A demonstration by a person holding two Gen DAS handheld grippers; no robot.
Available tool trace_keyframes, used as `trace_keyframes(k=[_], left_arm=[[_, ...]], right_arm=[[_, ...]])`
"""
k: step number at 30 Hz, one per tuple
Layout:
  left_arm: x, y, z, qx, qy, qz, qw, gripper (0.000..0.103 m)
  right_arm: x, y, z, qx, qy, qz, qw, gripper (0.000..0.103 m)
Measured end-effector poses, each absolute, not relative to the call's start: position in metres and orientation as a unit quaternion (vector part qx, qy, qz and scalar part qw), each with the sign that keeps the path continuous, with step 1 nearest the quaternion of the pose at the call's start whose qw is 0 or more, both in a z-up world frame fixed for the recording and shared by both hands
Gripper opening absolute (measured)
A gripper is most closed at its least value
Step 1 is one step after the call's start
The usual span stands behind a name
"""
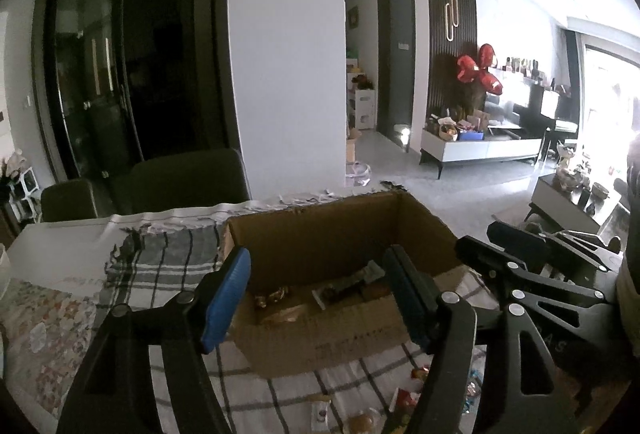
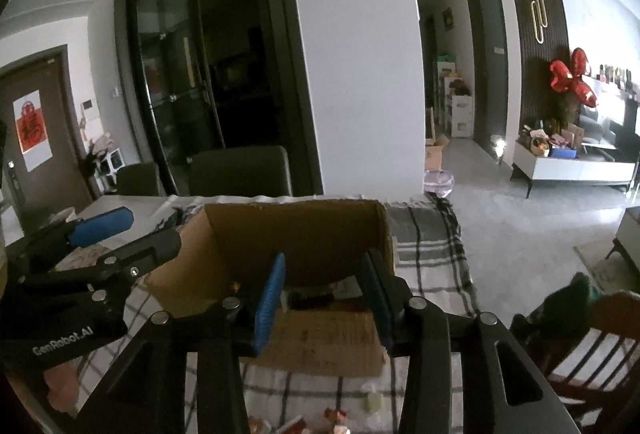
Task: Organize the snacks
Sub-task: 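Withdraw both tools from the box toward the remaining snacks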
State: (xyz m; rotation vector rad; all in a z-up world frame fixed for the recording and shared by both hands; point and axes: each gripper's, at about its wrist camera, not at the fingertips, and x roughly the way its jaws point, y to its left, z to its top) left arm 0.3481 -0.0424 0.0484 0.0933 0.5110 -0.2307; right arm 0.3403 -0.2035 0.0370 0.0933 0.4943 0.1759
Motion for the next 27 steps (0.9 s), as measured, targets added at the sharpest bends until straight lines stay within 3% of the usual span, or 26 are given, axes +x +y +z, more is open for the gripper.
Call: trace_keyframes(k=[9,12,27], left_arm=[[0.305,-0.044,0.049,0.059,0.236,-0.117,0.963,0.071],[0.294,-0.043,0.045,0.059,0.236,-0.120,0.963,0.071],[0.252,-0.040,0.005,0.059,0.264,-0.126,0.954,0.075]], right_arm=[[0.302,-0.210,0.039,0.057,0.241,0.083,0.965,0.042],[0.291,-0.210,0.037,0.057,0.240,0.074,0.966,0.051],[0.251,-0.213,0.000,0.056,0.268,0.046,0.961,0.051]])
